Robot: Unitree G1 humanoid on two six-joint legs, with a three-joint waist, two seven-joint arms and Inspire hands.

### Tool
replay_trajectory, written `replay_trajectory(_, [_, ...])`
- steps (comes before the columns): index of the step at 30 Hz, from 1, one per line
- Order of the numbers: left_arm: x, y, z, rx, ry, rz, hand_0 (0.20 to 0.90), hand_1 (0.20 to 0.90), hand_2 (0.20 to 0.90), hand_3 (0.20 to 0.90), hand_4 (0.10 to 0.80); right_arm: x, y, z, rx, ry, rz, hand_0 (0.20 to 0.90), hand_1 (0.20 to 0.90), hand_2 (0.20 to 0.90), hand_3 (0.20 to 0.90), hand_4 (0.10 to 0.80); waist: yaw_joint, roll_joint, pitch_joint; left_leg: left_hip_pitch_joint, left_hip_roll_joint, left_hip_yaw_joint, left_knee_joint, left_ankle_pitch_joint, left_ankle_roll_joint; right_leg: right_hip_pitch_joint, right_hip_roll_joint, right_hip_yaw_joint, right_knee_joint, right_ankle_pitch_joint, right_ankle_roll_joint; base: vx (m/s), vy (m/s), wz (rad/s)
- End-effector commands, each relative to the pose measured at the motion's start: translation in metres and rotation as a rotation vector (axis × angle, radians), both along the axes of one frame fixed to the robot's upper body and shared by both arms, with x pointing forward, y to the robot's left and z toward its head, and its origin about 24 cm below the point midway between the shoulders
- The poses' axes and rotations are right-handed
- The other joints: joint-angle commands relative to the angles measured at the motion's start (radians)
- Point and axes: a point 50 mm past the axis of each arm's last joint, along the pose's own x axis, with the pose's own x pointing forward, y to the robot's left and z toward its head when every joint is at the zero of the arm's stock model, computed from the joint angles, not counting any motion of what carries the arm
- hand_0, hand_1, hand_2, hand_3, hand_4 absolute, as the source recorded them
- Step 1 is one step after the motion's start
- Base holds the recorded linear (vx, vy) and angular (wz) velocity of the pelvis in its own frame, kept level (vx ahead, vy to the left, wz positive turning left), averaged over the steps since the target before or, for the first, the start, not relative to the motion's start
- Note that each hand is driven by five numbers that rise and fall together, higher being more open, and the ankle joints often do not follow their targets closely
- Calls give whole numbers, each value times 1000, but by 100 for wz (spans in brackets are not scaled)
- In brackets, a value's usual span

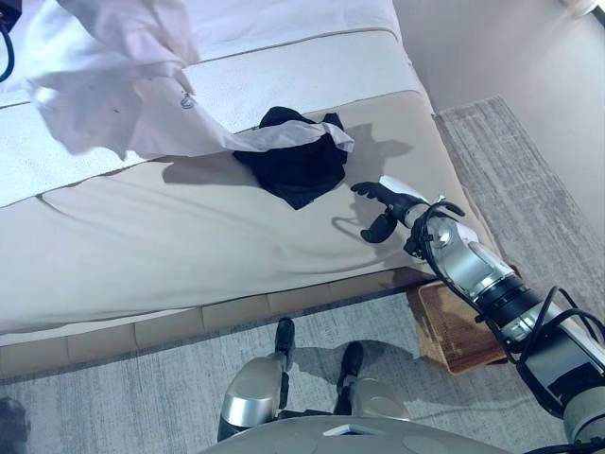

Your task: Pick up the clothes from the bed and place them into the basket

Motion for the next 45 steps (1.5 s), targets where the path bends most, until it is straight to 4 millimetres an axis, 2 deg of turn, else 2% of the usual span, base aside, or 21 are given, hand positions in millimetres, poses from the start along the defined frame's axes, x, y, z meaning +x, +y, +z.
replay_trajectory(1, [1, -19, 19, -44, -174, -110, 300, 300, 300, 200, 100, -3, 10, 6, 124, -183, 10, 900, 900, 900, 900, 800, 20, 56, -284, -4, -55, -108, -7, -106, 30, -16, -63, 18, 123, 33, 98, 21, 42, 3])
replay_trajectory(2, [6, -26, 10, -51, -152, -159, 300, 300, 300, 200, 100, -2, 22, 23, 209, -292, 41, 900, 900, 900, 900, 800, 16, 60, -281, -5, -57, -112, -7, -107, 31, -22, -60, 27, 129, 28, 94, 22, 55, 0])
replay_trajectory(6, [18, -51, -20, -110, -97, -327, 300, 300, 300, 200, 100, -5, 56, 72, 408, -503, 127, 900, 900, 900, 900, 800, 15, 72, -277, -3, -59, -115, -7, -111, 37, -32, -60, 40, 145, 14, 87, 25, 56, -1])
replay_trajectory(8, [21, -63, -32, -128, -62, -412, 300, 300, 300, 200, 100, -5, 71, 82, 463, -495, 184, 900, 900, 900, 900, 800, 20, 75, -278, -3, -61, -115, -7, -109, 38, -30, -61, 39, 149, 12, 88, 34, 37, -4])
replay_trajectory(12, [22, -92, -36, -127, -21, -549, 300, 300, 300, 200, 100, -5, 89, 73, 567, -269, 253, 900, 900, 900, 900, 800, 32, 68, -286, -1, -63, -117, -7, -102, 40, -19, -62, 23, 151, 6, 88, 46, -7, 0])
replay_trajectory(19, [21, -130, -37, -153, 29, -791, 300, 300, 300, 200, 100, -10, 114, 37, 767, 23, 278, 900, 900, 900, 900, 800, 47, 55, -298, -2, -66, -132, -7, -88, 43, -6, -57, -2, 162, 2, 81, 42, -46, 13])
replay_trajectory(23, [19, -159, -47, -168, 80, -940, 300, 300, 300, 200, 100, -13, 139, 29, 925, 153, 306, 900, 900, 900, 900, 800, 57, 49, -299, 4, -70, -154, -7, -86, 44, 0, -56, -14, 169, -3, 74, 44, -38, 25])
replay_trajectory(24, [19, -169, -53, -186, 100, -994, 300, 300, 300, 200, 100, -16, 150, 25, 985, 210, 312, 900, 900, 900, 900, 800, 61, 47, -301, 6, -70, -157, -7, -85, 43, 3, -56, -17, 168, -6, 72, 54, -35, 15])
replay_trajectory(28, [15, -197, -65, -176, 152, -1092, 300, 300, 300, 200, 100, -18, 173, 16, 996, 308, 310, 900, 900, 900, 900, 800, 72, 40, -308, 6, -69, -155, -7, -81, 41, 11, -56, -31, 157, -7, 72, 42, -24, 14])
replay_trajectory(34, [8, -228, -68, -210, 191, -1217, 300, 300, 300, 200, 100, -14, 186, 12, 1060, 368, 251, 900, 900, 900, 900, 800, 81, 33, -325, 0, -67, -150, -7, -78, 40, 10, -59, -47, 156, -3, 71, 32, -13, 10])
replay_trajectory(35, [7, -232, -70, -211, 193, -1222, 300, 300, 300, 200, 100, -14, 190, 15, 1092, 363, 239, 434, 434, 434, 356, 256, 83, 34, -325, 0, -66, -150, -7, -78, 40, 10, -60, -49, 157, -5, 69, 16, 5, 13])
replay_trajectory(36, [8, -234, -71, -217, 198, -1221, 300, 300, 300, 200, 100, -14, 193, 18, 1121, 355, 229, 300, 300, 300, 200, 100, 83, 35, -325, 1, -64, -146, -7, -77, 39, 10, -62, -52, 158, -4, 69, 3, 16, 9])
replay_trajectory(39, [14, -233, -79, -255, 205, -1188, 300, 300, 300, 200, 100, -15, 203, 35, 1238, 253, 189, 300, 300, 300, 200, 100, 84, 40, -325, 5, -60, -128, -7, -81, 39, 9, -76, -64, 158, 15, 73, 0, 18, -10])
replay_trajectory(42, [20, -224, -85, -308, 192, -1130, 300, 300, 300, 200, 100, -10, 201, 69, 1266, 4, 156, 300, 300, 300, 200, 100, 92, 50, -327, 11, -52, -105, -7, -87, 37, 16, -95, -76, 145, 28, 73, -5, 45, -21])
replay_trajectory(43, [23, -217, -87, -328, 174, -1081, 300, 300, 300, 200, 100, -10, 200, 88, 1260, -86, 168, 300, 300, 300, 200, 100, 93, 55, -330, 11, -46, -94, -7, -89, 36, 18, -98, -78, 133, 28, 73, -25, 51, -26])
replay_trajectory(45, [28, -207, -88, -358, 151, -1021, 300, 300, 300, 200, 100, -11, 198, 106, 1249, -179, 174, 300, 300, 300, 200, 100, 92, 59, -332, 9, -43, -82, -7, -91, 36, 15, -100, -73, 123, 31, 76, -32, 57, -29])
